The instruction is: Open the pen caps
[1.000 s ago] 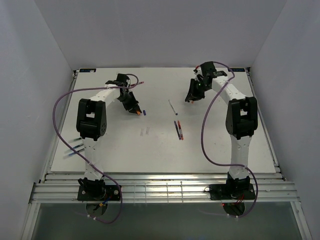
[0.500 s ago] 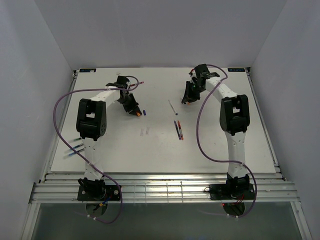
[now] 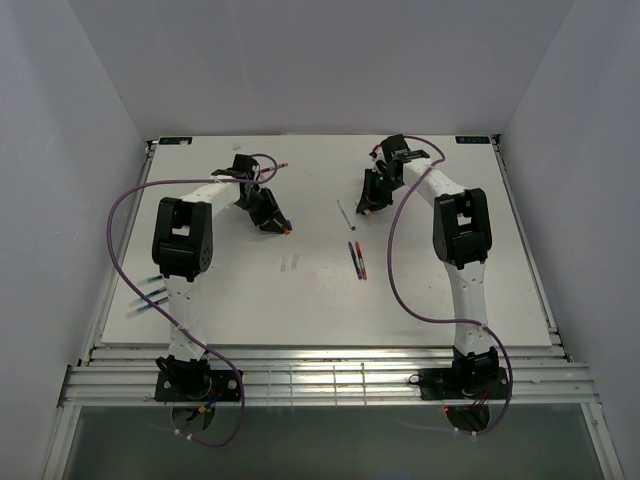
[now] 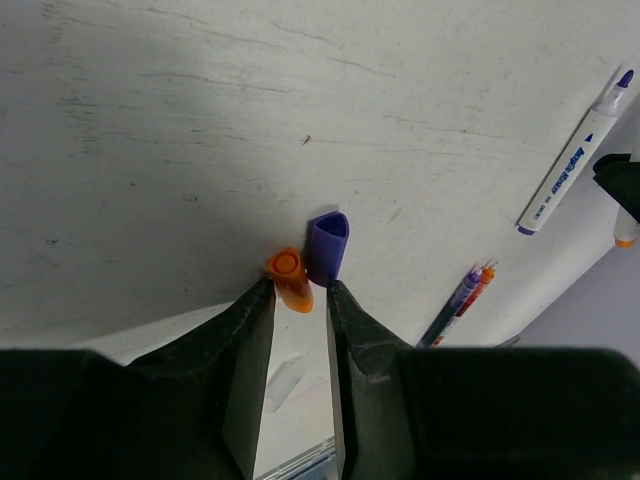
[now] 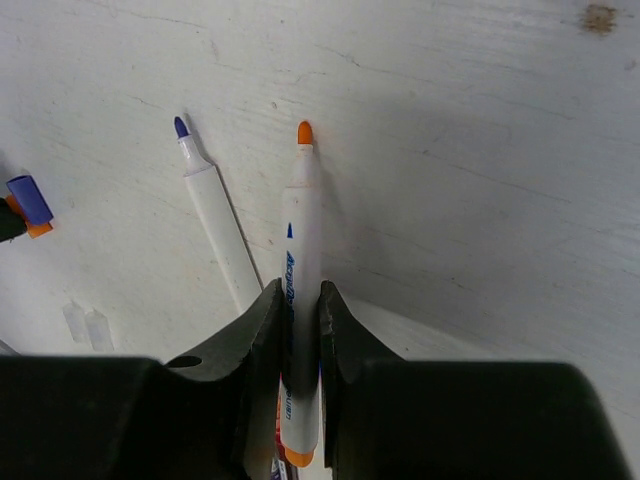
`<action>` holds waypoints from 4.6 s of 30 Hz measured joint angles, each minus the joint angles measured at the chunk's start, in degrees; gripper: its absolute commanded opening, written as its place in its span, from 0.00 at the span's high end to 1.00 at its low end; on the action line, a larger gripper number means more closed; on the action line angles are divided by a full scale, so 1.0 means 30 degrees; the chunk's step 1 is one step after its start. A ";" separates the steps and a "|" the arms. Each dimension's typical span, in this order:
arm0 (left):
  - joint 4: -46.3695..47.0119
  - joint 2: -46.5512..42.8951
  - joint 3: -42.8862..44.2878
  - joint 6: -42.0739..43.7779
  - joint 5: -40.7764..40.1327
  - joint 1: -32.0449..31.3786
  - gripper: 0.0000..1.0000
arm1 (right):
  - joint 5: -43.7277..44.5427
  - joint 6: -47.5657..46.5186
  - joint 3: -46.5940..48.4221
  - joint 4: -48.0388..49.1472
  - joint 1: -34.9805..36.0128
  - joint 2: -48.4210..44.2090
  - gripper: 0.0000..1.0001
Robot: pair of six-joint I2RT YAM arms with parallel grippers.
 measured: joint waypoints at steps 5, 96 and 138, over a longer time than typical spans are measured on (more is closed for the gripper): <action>0.0219 -0.0073 -0.0168 -0.0153 0.0197 -0.0007 0.57 | -0.0146 -0.0109 0.0000 0.0175 0.0153 0.0073 0.85; 1.5314 0.3730 0.4204 1.1431 -0.0583 0.2259 0.31 | -0.1464 -0.0328 -1.1009 -0.5406 0.1603 -1.6276 0.47; 1.5052 0.4699 0.3694 0.7227 -0.1137 0.3723 0.31 | -0.1464 0.0335 -1.2451 -0.4233 0.1574 -1.5089 0.47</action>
